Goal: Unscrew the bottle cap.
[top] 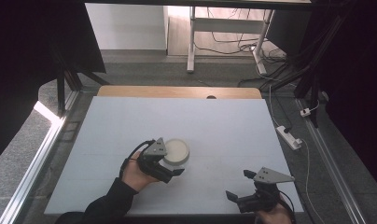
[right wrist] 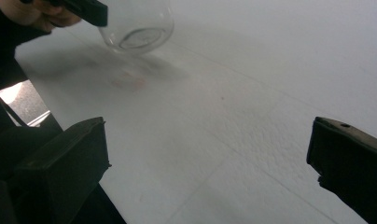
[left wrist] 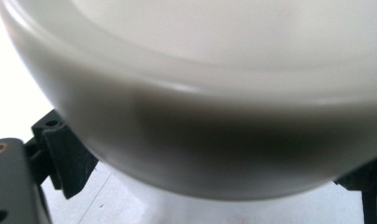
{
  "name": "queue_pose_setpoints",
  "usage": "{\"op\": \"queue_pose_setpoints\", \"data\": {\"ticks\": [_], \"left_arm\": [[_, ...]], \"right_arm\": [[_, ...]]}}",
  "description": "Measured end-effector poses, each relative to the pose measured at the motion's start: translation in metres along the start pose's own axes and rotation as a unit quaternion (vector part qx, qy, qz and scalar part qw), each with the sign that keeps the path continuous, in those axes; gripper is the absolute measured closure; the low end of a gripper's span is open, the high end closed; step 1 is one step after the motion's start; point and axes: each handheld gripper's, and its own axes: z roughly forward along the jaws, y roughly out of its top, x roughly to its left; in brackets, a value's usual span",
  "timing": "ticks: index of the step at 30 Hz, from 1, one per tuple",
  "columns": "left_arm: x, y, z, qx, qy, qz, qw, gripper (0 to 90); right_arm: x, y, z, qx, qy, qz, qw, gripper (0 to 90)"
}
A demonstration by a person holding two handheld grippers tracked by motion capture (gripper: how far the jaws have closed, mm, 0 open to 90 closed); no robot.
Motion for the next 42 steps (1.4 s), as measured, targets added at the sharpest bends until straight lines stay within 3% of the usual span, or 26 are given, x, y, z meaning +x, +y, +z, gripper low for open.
{"op": "queue_pose_setpoints", "data": {"ticks": [12,21,28,42], "left_arm": [[0.0,0.0,0.002,0.003,-0.003,0.0,1.0,7.3],[-0.001,-0.001,0.003,0.003,-0.003,0.002,1.0,7.3],[-0.001,-0.001,0.004,0.003,-0.005,0.003,1.0,7.3],[-0.005,0.0,0.006,0.004,-0.009,0.006,0.9999,7.4]], "right_arm": [[0.014,0.028,0.018,-0.025,0.034,-0.036,0.9985,0.0],[0.018,0.042,0.035,-0.023,0.05,-0.025,0.9982,0.0],[0.023,0.054,0.047,-0.019,0.064,-0.037,0.9971,0.0],[0.032,0.08,0.073,-0.018,0.055,-0.059,0.9966,0.0]]}}
